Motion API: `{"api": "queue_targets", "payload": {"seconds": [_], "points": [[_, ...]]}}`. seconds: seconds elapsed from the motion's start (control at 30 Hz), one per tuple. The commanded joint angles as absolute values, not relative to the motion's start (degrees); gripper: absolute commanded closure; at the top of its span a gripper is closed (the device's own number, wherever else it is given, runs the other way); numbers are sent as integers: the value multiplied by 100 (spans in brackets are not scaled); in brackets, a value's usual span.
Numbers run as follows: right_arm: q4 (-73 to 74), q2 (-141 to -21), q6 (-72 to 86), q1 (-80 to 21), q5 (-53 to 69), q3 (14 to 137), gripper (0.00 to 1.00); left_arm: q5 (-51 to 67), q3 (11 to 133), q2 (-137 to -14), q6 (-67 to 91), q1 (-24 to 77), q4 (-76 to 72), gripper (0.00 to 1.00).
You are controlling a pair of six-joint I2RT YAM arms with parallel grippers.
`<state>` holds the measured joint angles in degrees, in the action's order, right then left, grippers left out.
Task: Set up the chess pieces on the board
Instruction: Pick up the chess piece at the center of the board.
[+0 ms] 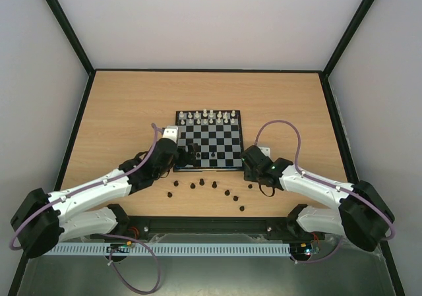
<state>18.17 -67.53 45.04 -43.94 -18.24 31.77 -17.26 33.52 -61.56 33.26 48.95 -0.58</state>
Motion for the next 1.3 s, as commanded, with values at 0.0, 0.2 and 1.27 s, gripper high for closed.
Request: {"api": "queue_targets", "payload": {"seconds": [0.0, 0.2, 1.27], "points": [[1793, -6728, 4760, -4429, -1772, 3041, 56, -1629, 3299, -6011, 3371, 4922, -81, 1], [1877, -6755, 4689, -4430, -1828, 3106, 56, -1631, 3296, -5975, 3372, 4924, -72, 1], [1685, -7481, 4390, -4435, -1982, 3444, 79, -1724, 3309, -5996, 3351, 4918, -41, 1]]}}
